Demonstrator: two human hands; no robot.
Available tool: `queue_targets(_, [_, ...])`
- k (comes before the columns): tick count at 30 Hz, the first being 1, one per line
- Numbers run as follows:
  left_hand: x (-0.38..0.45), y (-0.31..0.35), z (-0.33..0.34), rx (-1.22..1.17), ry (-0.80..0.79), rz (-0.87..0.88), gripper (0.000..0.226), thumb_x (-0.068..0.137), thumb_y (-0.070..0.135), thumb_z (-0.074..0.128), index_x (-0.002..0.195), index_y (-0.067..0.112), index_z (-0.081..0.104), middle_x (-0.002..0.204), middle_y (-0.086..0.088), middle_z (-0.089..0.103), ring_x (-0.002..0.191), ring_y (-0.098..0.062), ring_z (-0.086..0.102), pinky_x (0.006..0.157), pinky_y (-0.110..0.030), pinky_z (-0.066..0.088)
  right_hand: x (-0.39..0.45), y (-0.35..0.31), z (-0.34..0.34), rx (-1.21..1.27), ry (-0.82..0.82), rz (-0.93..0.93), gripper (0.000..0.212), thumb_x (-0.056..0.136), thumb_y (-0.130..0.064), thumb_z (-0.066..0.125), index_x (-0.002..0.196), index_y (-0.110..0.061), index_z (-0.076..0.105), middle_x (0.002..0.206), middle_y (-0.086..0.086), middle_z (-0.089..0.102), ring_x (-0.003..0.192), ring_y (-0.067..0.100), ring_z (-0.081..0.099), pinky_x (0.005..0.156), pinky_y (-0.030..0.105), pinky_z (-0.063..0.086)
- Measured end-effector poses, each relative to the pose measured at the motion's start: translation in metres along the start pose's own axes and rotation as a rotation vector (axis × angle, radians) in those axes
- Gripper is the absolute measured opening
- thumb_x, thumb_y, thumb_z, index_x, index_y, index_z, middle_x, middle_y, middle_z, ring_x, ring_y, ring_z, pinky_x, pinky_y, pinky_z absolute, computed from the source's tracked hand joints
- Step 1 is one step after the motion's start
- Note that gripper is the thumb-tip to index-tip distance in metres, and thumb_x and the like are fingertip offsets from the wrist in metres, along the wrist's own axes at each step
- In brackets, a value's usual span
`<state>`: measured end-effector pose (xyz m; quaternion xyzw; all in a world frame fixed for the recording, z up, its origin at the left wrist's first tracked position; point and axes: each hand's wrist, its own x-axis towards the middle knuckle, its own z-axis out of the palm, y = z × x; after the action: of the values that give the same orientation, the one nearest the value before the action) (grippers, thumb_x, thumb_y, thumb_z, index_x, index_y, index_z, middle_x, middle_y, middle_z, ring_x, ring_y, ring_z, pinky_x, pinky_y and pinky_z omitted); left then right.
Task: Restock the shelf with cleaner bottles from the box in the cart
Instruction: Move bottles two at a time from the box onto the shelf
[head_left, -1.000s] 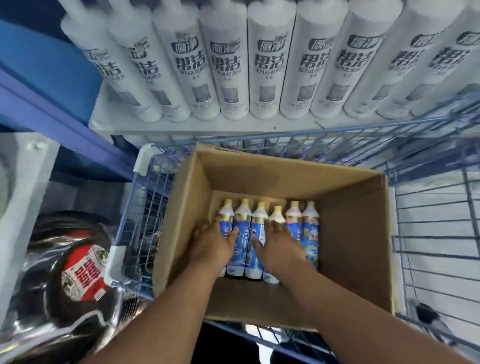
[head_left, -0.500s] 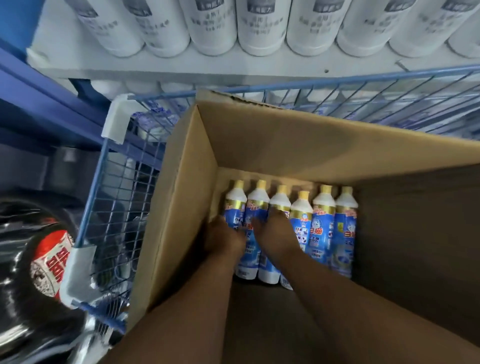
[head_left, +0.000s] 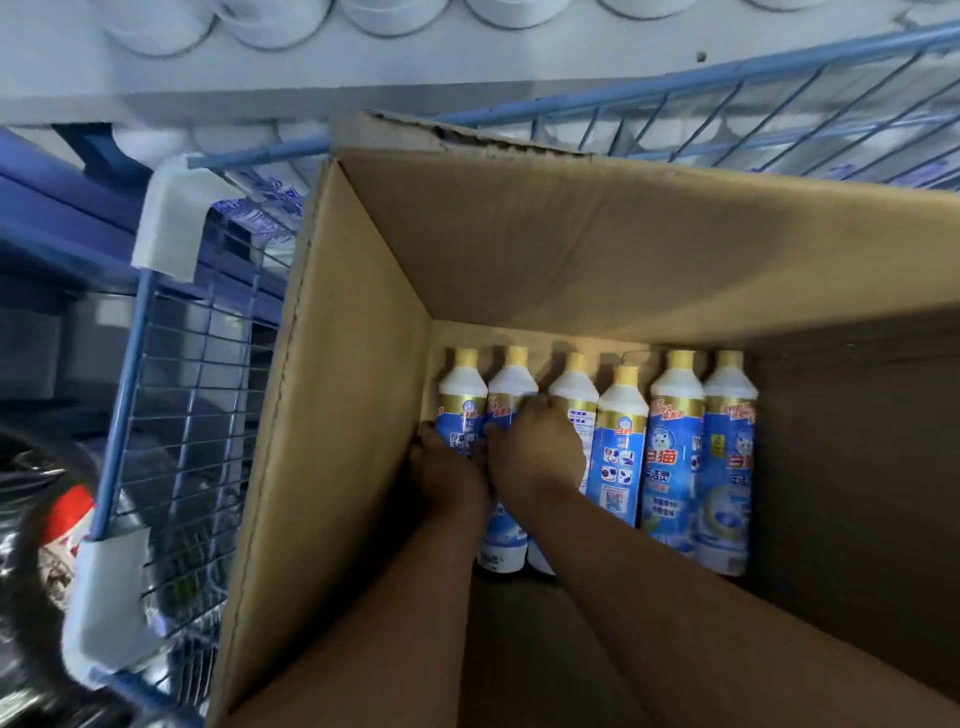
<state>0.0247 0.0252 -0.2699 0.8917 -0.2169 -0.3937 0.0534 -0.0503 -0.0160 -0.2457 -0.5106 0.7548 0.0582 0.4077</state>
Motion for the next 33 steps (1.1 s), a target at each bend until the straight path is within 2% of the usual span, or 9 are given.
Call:
queue_targets(5, [-0.008, 0.005, -0.002, -0.337, 0.020, -0.022, 0.054, 0.084, 0.042, 0.062, 0.124, 0.007, 0.052, 0.117, -0.017, 0.064, 0.100, -0.034, 0.063, 0.091, -0.047, 0.052, 0.008, -0.002, 0.005, 0.206, -0.067, 0.059, 0.060, 0.089, -0.023, 0.069, 0.135, -0.001, 0.036, 0.127, 0.016, 0.059, 0.118, 0.033, 0.059, 0.093, 0.039, 0.049])
queue_targets(9, [-0.008, 0.009, -0.008, -0.237, 0.008, -0.055, 0.035, 0.095, 0.025, 0.066, 0.123, 0.018, 0.048, 0.118, -0.010, 0.064, 0.094, -0.026, 0.064, 0.070, -0.025, 0.043, 0.011, 0.002, -0.007, 0.263, -0.086, 0.063, 0.059, 0.078, -0.028, 0.082, 0.119, -0.005, 0.048, 0.114, 0.013, 0.066, 0.109, 0.031, 0.064, 0.088, 0.038, 0.051])
queue_targets(13, [-0.021, 0.012, -0.022, -0.167, 0.028, 0.001, 0.038, 0.100, 0.014, 0.057, 0.137, 0.013, 0.050, 0.126, -0.009, 0.063, 0.116, -0.028, 0.060, 0.087, -0.029, 0.043, 0.005, 0.003, -0.011, 0.309, -0.141, 0.028, 0.056, 0.070, -0.035, 0.086, 0.111, -0.007, 0.062, 0.108, 0.011, 0.068, 0.102, 0.029, 0.066, 0.087, 0.042, 0.057])
queue_targets(19, [-0.067, 0.032, -0.045, -0.085, -0.105, 0.155, 0.053, 0.087, 0.051, 0.071, 0.126, 0.019, 0.054, 0.113, -0.003, 0.067, 0.092, -0.024, 0.063, 0.072, -0.029, 0.044, -0.023, 0.034, -0.064, 0.380, -0.130, -0.050, 0.080, 0.049, -0.063, 0.078, 0.102, -0.007, 0.058, 0.099, 0.008, 0.065, 0.086, 0.019, 0.066, 0.071, 0.039, 0.059])
queue_targets(24, [-0.136, 0.051, -0.081, -0.124, -0.126, 0.275, 0.031, 0.090, 0.036, 0.070, 0.114, 0.028, 0.054, 0.087, 0.010, 0.062, 0.079, -0.016, 0.061, 0.067, -0.030, 0.045, -0.079, 0.054, -0.145, 0.419, -0.168, -0.188, 0.056, 0.084, -0.035, 0.078, 0.123, -0.018, 0.041, 0.115, -0.008, 0.055, 0.110, 0.010, 0.055, 0.087, 0.024, 0.044])
queue_targets(26, [-0.171, 0.058, -0.097, -0.190, -0.114, 0.313, 0.028, 0.088, 0.034, 0.072, 0.109, 0.031, 0.054, 0.089, 0.009, 0.064, 0.081, -0.017, 0.063, 0.070, -0.033, 0.051, -0.102, 0.063, -0.174, 0.391, -0.170, -0.226, 0.050, 0.089, -0.029, 0.073, 0.122, -0.024, 0.035, 0.119, -0.006, 0.058, 0.112, 0.014, 0.057, 0.092, 0.030, 0.047])
queue_targets(28, [-0.206, 0.063, -0.112, -0.246, -0.080, 0.367, 0.031, 0.087, 0.034, 0.075, 0.108, 0.031, 0.052, 0.095, 0.006, 0.068, 0.084, -0.018, 0.065, 0.070, -0.031, 0.050, -0.124, 0.066, -0.202, 0.386, -0.138, -0.257, 0.051, 0.087, -0.038, 0.073, 0.122, -0.026, 0.038, 0.119, -0.004, 0.063, 0.110, 0.018, 0.063, 0.090, 0.039, 0.054])
queue_targets(31, [-0.253, 0.073, -0.135, -0.339, -0.030, 0.438, 0.031, 0.086, 0.030, 0.077, 0.105, 0.031, 0.053, 0.099, 0.007, 0.069, 0.080, -0.006, 0.064, 0.064, -0.025, 0.046, -0.164, 0.067, -0.246, 0.461, -0.098, -0.293, 0.055, 0.079, -0.049, 0.078, 0.121, -0.028, 0.050, 0.107, -0.008, 0.067, 0.094, 0.013, 0.067, 0.069, 0.033, 0.058])
queue_targets(33, [-0.282, 0.079, -0.150, -0.410, 0.011, 0.480, 0.033, 0.084, 0.030, 0.080, 0.103, 0.035, 0.054, 0.097, 0.007, 0.069, 0.079, -0.004, 0.064, 0.066, -0.027, 0.051, -0.188, 0.065, -0.275, 0.534, -0.062, -0.344, 0.055, 0.070, -0.057, 0.081, 0.113, -0.029, 0.060, 0.100, -0.009, 0.072, 0.088, 0.012, 0.069, 0.074, 0.041, 0.061])
